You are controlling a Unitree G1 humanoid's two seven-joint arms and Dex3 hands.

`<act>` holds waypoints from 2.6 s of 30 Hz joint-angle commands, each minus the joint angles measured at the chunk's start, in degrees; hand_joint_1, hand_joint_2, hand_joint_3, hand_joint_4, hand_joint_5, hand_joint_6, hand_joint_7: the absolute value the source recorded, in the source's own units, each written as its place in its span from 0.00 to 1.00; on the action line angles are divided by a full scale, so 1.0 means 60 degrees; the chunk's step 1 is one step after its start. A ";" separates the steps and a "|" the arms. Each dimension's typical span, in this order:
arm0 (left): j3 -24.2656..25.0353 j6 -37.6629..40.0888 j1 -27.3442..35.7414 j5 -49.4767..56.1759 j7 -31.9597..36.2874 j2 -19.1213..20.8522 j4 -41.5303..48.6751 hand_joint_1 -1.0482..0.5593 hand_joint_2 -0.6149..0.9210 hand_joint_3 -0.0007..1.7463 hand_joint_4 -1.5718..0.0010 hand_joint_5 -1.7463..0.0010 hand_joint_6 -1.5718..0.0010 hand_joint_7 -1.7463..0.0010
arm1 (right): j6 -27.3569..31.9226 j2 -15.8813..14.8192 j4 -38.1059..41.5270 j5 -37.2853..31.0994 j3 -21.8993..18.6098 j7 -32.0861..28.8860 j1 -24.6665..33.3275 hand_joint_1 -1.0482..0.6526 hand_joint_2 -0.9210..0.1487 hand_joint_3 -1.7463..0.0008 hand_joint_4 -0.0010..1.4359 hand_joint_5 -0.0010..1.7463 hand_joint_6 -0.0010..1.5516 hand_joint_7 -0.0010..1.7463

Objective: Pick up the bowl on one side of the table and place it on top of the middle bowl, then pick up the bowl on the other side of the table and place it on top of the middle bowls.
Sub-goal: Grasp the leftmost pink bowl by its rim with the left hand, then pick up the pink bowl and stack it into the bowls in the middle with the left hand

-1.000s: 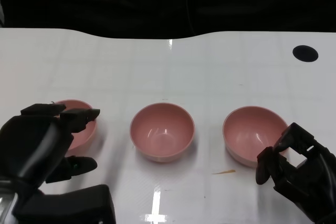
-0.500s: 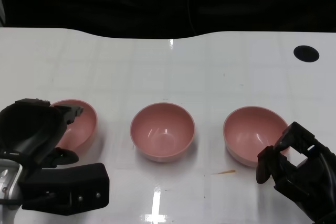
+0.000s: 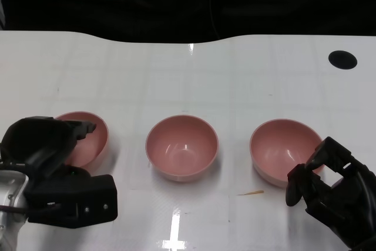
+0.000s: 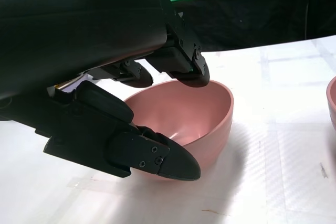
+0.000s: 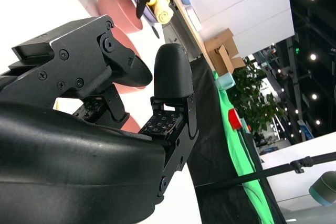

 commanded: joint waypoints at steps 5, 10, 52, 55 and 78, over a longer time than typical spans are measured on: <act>-0.0399 -0.0318 -0.0672 -0.0300 0.0521 0.0127 0.1336 0.22 1.00 0.07 0.65 0.98 0.61 0.99 | -0.0238 -0.0062 0.0093 0.0005 -0.0034 0.0037 -0.0004 0.58 0.29 0.41 0.61 1.00 0.49 0.83; -0.0721 -0.0415 -0.1107 -0.0444 0.0661 0.0018 0.2156 0.23 1.00 0.08 0.64 0.98 0.61 0.99 | -0.0009 -0.0053 -0.0061 0.0048 0.0009 -0.0105 0.0031 0.58 0.29 0.41 0.61 1.00 0.50 0.83; -0.1152 -0.2347 -0.2438 -0.2303 -0.0789 0.0901 0.1236 0.63 1.00 0.10 0.58 0.11 0.57 0.21 | -0.0404 0.0081 0.0002 -0.0154 0.0263 -0.0200 0.0093 0.58 0.28 0.42 0.61 1.00 0.49 0.85; -0.0962 -0.2421 -0.2398 -0.2381 -0.1175 0.1007 0.0098 0.62 1.00 0.08 0.58 0.10 0.54 0.24 | -0.0377 0.0105 0.0015 -0.0135 0.0241 -0.0239 0.0079 0.58 0.28 0.42 0.61 1.00 0.49 0.85; -0.1810 -0.2587 -0.2416 -0.1436 -0.1861 -0.0650 -0.1607 0.50 1.00 0.15 0.54 0.21 0.54 0.33 | -0.0736 0.0235 0.0259 -0.0149 0.0287 -0.0076 0.0002 0.58 0.28 0.42 0.61 1.00 0.49 0.84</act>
